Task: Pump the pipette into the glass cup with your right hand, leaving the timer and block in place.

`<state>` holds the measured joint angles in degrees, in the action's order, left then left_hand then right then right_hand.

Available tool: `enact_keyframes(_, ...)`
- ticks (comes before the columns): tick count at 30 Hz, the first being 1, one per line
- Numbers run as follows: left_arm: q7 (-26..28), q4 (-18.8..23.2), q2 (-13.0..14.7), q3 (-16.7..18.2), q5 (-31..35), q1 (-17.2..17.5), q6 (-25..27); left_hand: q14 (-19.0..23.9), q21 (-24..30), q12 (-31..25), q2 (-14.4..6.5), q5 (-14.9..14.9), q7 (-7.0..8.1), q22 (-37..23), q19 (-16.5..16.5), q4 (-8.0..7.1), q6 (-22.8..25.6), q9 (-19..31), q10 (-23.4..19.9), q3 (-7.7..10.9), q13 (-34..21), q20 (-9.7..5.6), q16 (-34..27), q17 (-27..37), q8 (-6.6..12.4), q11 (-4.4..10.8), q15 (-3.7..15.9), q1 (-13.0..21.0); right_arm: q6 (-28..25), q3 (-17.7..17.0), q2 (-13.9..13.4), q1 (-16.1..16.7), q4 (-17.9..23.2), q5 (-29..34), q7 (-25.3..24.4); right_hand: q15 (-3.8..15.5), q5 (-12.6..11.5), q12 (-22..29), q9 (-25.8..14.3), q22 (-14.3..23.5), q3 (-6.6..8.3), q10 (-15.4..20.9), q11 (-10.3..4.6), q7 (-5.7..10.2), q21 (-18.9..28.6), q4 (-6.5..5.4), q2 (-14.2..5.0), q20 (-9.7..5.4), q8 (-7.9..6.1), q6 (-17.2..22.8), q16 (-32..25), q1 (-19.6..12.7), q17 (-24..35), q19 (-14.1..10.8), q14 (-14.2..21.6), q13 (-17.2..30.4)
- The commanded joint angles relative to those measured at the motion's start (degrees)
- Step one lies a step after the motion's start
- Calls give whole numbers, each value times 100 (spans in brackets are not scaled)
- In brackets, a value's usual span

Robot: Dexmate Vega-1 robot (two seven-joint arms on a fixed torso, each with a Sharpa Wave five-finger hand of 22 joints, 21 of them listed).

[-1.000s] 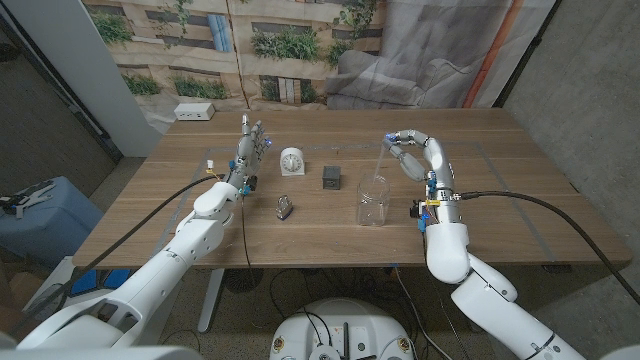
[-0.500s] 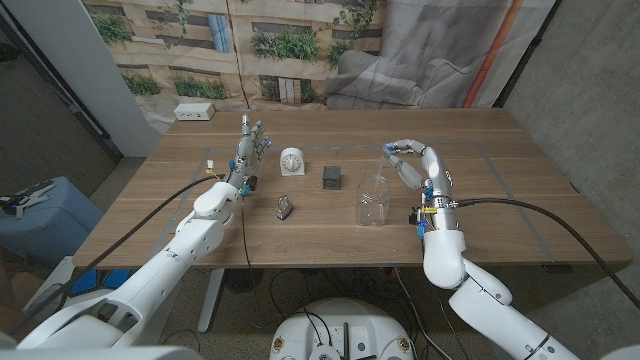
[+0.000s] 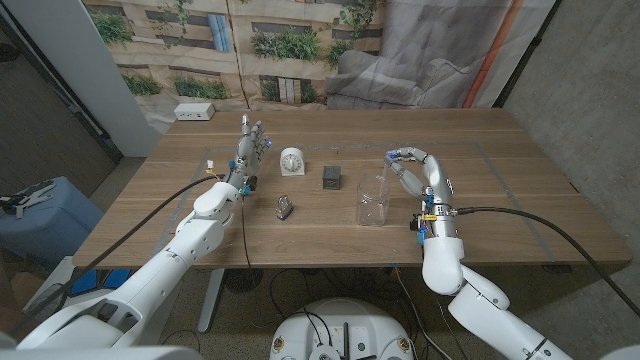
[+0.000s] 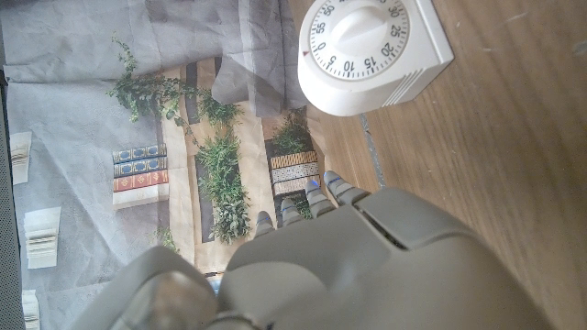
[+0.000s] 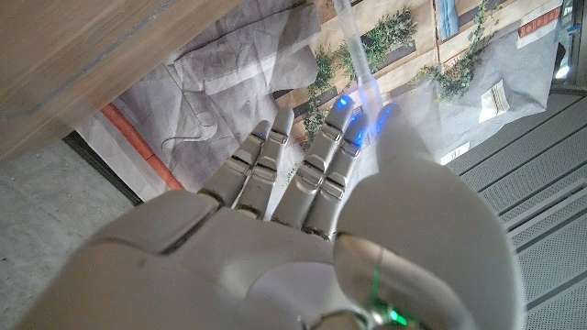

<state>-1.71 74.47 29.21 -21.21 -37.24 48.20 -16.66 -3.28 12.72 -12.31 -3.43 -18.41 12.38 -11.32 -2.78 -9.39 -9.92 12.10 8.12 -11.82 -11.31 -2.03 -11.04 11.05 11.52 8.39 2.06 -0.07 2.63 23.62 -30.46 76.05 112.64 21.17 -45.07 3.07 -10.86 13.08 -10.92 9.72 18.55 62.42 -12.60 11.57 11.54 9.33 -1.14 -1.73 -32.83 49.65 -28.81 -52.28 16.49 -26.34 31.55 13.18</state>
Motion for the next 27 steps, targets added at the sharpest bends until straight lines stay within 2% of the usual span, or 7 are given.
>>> enact_keyframes(1, 0, 3, 0, 0, 1, 0, 0, -53, 29, -25, -250, -40, 33, -12, -36, 0, -12, 14, 10, -40, -32, -517, -33, 34, 35, 8, 664, -6, -2, 68, -4, 53, -83, 33, -118, 863, -26, -22, -18, 17, -10, -28, 16, 32, -26, 13, -7, -28, 22, 13, -25, -75, 11, -7, 19, 20)
enact_keyframes(27, 1, 4, 1, 0, 0, -2, 2, -51, 29, -26, -251, -40, 33, -12, -35, 0, -11, 14, 7, -39, -32, -513, -34, 34, 35, 11, 659, -6, 71, 277, -49, 4, -225, 184, -167, 868, -23, -23, -41, 17, -27, -43, 17, 42, -25, 8, -14, -34, 37, 20, -17, -129, 8, -9, 13, 29)
